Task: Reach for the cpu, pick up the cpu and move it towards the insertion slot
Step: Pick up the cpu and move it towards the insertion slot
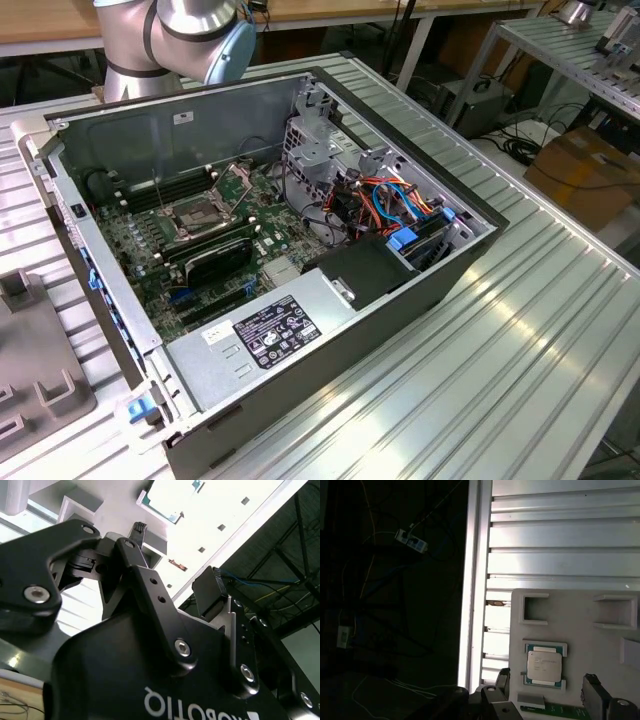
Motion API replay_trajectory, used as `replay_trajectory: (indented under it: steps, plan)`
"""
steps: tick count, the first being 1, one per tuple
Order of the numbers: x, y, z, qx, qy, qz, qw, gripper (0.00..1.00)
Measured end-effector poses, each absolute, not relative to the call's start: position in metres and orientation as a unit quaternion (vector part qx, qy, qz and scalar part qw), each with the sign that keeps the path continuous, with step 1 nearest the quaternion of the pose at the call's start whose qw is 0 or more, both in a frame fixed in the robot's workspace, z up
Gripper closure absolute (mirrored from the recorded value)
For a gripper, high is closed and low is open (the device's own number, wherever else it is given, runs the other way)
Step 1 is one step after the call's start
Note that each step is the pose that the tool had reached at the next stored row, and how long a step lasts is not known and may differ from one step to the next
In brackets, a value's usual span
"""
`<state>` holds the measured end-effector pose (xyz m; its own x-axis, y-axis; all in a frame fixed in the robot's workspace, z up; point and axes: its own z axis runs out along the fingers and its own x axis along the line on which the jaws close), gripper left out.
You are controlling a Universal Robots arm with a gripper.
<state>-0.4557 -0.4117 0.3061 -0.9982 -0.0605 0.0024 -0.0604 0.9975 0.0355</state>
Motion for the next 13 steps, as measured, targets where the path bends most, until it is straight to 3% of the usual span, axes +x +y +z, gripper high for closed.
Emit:
replay_trajectory:
  steps: [13]
  plan:
    - [-0.456,-0.413,0.291,0.030,-0.999,-0.018,0.002,0.34]
